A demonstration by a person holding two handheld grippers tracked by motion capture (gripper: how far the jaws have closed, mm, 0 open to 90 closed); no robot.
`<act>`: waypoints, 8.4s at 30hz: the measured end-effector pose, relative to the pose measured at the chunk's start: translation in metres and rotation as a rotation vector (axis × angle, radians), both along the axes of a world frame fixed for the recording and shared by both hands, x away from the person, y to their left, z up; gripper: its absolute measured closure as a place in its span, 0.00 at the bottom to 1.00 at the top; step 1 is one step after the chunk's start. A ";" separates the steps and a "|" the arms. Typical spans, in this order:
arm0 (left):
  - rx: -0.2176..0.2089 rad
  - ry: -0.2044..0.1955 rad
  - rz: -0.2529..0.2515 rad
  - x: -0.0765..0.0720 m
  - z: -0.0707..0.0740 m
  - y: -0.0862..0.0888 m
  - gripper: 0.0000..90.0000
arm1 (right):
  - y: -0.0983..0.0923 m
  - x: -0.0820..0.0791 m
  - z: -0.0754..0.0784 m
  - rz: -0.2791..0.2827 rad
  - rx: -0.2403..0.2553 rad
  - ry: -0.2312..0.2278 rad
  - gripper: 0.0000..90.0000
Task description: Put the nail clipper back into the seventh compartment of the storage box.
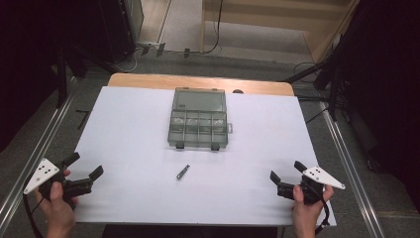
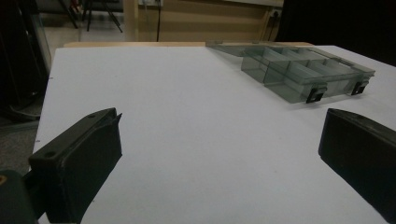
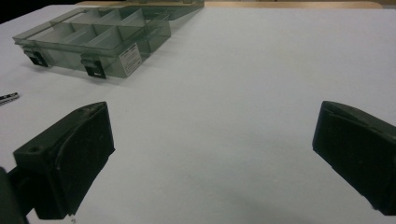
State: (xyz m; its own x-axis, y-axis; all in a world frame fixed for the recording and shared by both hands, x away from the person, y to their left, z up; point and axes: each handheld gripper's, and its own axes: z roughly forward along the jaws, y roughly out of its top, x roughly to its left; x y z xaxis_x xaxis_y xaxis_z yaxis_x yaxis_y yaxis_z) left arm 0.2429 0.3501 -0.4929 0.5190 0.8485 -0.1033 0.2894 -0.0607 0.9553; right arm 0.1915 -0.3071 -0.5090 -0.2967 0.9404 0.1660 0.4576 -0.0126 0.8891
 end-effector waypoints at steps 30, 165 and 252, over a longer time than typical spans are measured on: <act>0.030 0.001 -0.022 0.001 -0.001 -0.004 0.00 | 0.052 0.020 0.037 0.160 -0.076 0.004 0.00; 0.039 0.003 -0.035 0.003 -0.002 -0.006 0.00 | 0.293 0.118 0.001 0.620 -0.249 0.294 1.00; 0.052 0.006 -0.045 0.004 -0.001 -0.007 0.00 | 0.302 0.093 0.026 0.641 -0.490 0.531 0.90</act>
